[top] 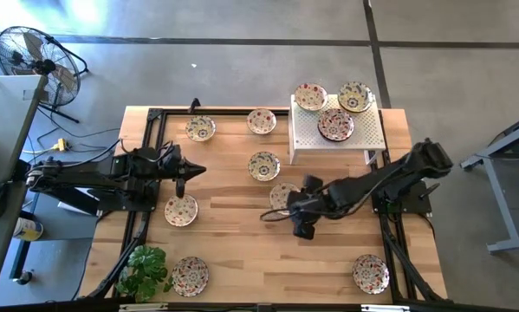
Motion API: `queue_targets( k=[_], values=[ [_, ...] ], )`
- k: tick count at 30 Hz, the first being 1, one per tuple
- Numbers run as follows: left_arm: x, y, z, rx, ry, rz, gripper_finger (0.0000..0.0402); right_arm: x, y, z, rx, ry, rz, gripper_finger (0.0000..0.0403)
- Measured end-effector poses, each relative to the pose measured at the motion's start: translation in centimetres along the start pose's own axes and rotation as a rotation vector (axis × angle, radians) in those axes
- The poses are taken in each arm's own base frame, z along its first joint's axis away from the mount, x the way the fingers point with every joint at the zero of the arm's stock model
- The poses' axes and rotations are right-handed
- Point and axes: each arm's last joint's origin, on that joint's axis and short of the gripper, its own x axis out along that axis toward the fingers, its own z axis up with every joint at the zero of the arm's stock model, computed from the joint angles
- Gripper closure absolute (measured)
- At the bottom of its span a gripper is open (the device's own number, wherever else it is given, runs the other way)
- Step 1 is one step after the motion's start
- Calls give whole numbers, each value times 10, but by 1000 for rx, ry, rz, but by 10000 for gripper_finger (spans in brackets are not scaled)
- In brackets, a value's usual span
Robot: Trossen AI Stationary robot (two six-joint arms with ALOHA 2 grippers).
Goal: Pick & Place Mini bowls
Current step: Stack the green patterned bowl on top of the green bowl on the shelf
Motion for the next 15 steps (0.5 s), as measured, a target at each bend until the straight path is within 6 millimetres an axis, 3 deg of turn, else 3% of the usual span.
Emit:
queue_targets(
  k=[7,15],
  values=[
    [0,0,0,52,1,0,401,48,17,1,-163,45,-26,182],
    [0,2,-6,63,65,21,401,85,17,0,-174,96,-87,217]
  ],
)
